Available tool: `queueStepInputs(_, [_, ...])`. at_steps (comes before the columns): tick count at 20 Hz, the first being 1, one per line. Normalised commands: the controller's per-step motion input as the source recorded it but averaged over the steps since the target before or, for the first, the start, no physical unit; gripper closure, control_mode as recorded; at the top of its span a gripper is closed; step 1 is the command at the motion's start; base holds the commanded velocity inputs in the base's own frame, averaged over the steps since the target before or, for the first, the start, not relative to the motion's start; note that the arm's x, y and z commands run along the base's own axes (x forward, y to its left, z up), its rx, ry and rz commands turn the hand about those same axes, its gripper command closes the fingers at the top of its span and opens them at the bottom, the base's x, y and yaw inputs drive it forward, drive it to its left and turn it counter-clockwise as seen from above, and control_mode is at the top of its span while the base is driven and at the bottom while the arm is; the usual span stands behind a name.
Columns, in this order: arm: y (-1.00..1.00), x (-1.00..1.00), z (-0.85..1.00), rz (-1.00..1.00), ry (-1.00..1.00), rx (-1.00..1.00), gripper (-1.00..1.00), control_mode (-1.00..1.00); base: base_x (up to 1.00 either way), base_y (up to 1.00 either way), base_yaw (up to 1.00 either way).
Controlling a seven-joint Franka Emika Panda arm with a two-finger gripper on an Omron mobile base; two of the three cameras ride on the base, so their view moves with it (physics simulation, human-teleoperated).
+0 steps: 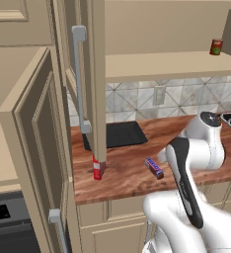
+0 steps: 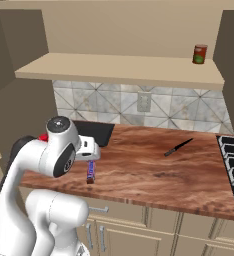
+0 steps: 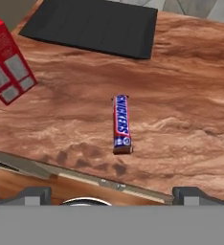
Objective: Pick the boxed food and bar from the counter and place them in the cabinets closest to them.
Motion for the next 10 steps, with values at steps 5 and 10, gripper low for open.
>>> queueStepInputs(5, [0.05,0.19,-0.52,0.0,-0.07,-0.1,-1.0,-1.0,0.0,0.0,0.0])
queueStepInputs(10, [0.0,0.19,-0.55,0.0,-0.05,-0.05,-1.0,-1.0,0.0,0.0,0.0])
